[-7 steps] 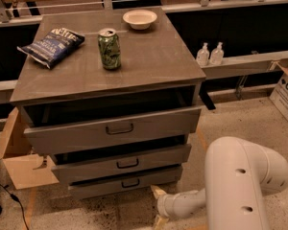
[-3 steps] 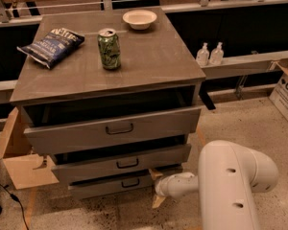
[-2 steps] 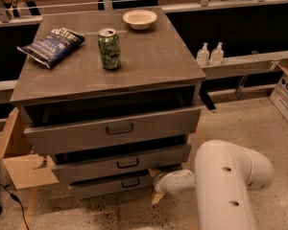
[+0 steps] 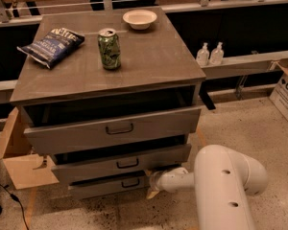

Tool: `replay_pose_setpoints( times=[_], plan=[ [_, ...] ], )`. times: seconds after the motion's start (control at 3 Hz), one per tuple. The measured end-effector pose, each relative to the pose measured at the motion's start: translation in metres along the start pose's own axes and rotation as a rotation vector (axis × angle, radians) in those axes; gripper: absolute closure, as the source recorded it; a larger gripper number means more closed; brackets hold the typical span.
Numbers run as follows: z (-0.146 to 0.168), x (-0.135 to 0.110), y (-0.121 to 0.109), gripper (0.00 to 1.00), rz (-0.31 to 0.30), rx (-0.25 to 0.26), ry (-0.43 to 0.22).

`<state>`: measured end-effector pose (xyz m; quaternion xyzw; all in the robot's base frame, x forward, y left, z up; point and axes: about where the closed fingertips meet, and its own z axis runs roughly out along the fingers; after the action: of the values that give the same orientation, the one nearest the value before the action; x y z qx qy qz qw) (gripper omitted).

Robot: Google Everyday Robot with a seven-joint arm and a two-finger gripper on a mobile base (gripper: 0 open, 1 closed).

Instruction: Open bottom drawer

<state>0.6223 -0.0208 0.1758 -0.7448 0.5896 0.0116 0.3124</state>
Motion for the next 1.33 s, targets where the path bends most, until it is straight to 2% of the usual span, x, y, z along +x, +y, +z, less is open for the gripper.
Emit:
replay_pose_setpoints(
  times=[0.33,0.67,1.0,1.33],
  plan=[
    [0.006,-0.004,0.002,0.40,-0.007,-0.012,-0.019],
    [-0.008,-0.015,0.012,0.64,0.001,-0.048,-0.057],
    [-0.038,-0.024,0.036,0.87,0.060,-0.100,-0.096],
    [-0.068,-0.053,0.079,0.86,0.132,-0.212,-0.157]
  ],
)
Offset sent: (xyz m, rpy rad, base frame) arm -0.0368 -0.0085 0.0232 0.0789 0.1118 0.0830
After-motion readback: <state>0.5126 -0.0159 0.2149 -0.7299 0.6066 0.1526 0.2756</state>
